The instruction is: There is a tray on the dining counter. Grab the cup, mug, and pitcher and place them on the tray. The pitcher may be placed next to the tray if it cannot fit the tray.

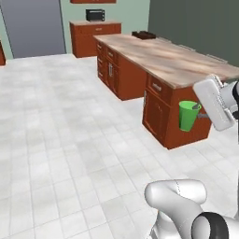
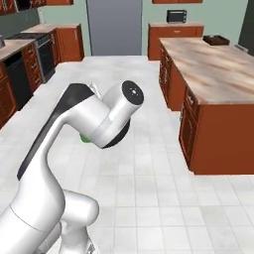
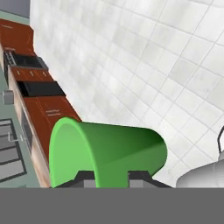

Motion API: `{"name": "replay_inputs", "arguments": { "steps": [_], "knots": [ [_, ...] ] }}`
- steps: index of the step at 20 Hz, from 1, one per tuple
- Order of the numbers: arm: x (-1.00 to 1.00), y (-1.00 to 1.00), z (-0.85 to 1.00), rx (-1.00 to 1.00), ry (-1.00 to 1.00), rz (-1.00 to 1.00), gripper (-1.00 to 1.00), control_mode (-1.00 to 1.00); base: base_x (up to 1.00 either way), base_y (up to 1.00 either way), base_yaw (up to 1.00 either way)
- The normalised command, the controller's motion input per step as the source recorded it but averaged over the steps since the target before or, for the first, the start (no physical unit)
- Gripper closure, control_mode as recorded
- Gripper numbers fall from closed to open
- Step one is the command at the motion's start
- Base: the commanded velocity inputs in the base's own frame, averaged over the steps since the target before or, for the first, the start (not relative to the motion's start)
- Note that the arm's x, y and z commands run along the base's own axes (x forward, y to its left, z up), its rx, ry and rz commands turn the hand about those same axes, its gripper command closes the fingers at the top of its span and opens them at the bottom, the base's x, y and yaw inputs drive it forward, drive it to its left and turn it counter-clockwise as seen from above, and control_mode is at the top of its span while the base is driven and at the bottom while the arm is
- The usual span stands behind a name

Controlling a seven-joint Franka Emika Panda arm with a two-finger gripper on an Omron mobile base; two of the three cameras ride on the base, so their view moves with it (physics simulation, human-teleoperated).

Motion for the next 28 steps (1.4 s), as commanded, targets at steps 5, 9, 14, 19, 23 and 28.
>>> {"name": "replay_inputs", "arguments": {
  "steps": [5,9,14,19,23,28],
  "knots": [
    [0.0,0.0,0.0,0.0,0.0,0.0,1.0,1.0,1.0,-0.63,0.0],
    [0.0,0.0,0.0,0.0,0.0,0.0,1.0,1.0,0.85,-0.96,-0.02],
    [0.0,0.0,0.0,0.0,0.0,0.0,1.0,1.0,0.59,-1.0,0.0],
    [0.0,0.0,0.0,0.0,0.0,0.0,1.0,1.0,0.36,-1.0,0.0],
    [0.0,0.0,0.0,0.0,0.0,0.0,1.0,1.0,0.29,-1.0,0.0],
    [0.0,0.0,0.0,0.0,0.0,0.0,1.0,1.0,0.3,-1.0,0.0]
  ]
}}
